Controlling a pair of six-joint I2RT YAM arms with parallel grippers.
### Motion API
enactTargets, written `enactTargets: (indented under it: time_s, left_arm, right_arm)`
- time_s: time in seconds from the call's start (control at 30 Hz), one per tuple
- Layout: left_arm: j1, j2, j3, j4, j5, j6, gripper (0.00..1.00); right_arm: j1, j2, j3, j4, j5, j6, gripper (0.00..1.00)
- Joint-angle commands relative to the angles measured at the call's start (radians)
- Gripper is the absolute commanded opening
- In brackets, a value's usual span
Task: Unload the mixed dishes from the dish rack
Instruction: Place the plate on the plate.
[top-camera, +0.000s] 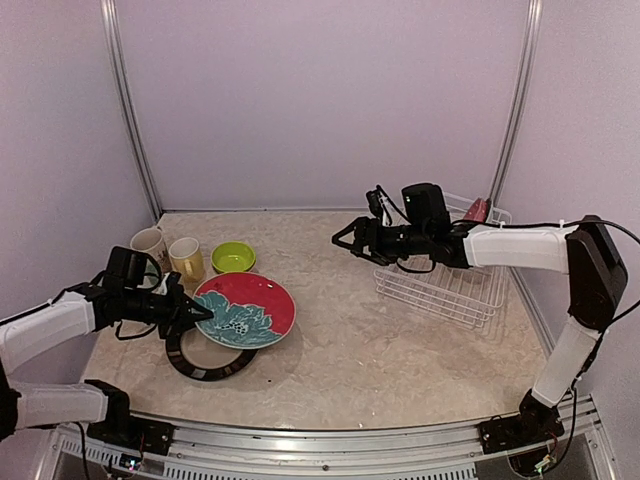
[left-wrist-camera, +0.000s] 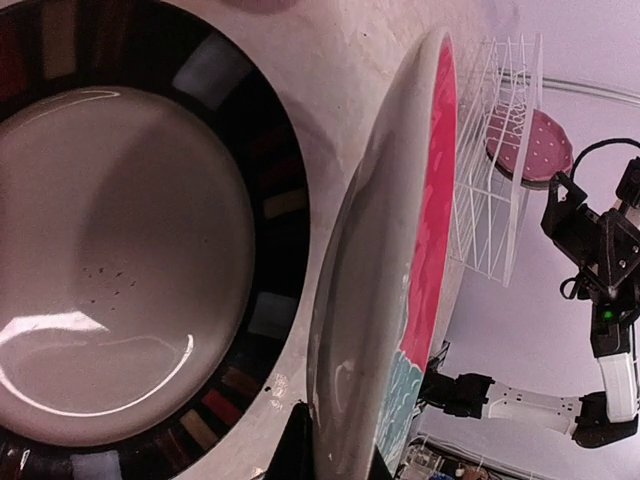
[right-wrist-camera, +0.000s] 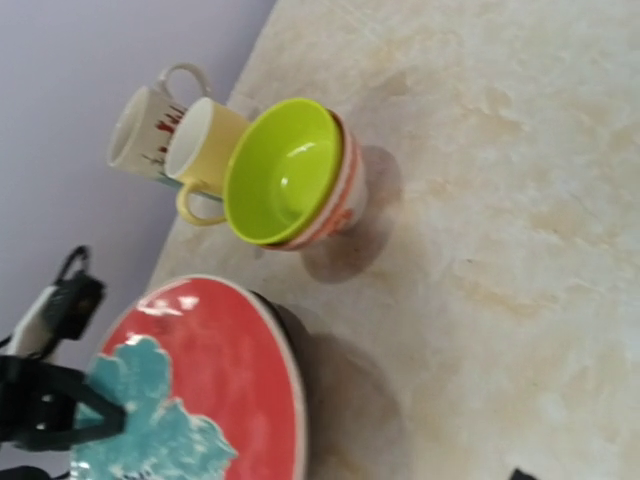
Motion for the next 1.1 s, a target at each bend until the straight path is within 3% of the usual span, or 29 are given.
enactTargets:
  time_s: [0.0,0.23,0.9,0.97,1.07]
  left_arm:
    - [0.046,-0.146,-0.001,-0.095,-0.069,0.038,0.0]
    - [0.071,-0.267,-0.006,-0.234,-0.221,0.025,0.0]
    - [0.074,-0.253,-0.098,-0.239,-0.314,0.006,0.0]
    - [0.074,-0.255,-0.102,-0.243,-0.325,0.006,0.07]
    - [0.074,-0.241,-0.104,-0.247,-0.336,0.005,0.1]
  right_arm:
    - [-0.005,-0.008,0.046,-0.072,0.032,-0.048,0.78]
    - [-0.008,-0.018,0.059,-0.105,0.044,-0.068,0.78]
    - [-0.012,-0.016,0.048,-0.119,0.057,-0.082,0.79]
    - [-0.012,-0.011,0.048,-0.115,0.055,-0.081,0.79]
    - [-0.013,-0.007,0.051,-0.111,0.054,-0.079,0.79]
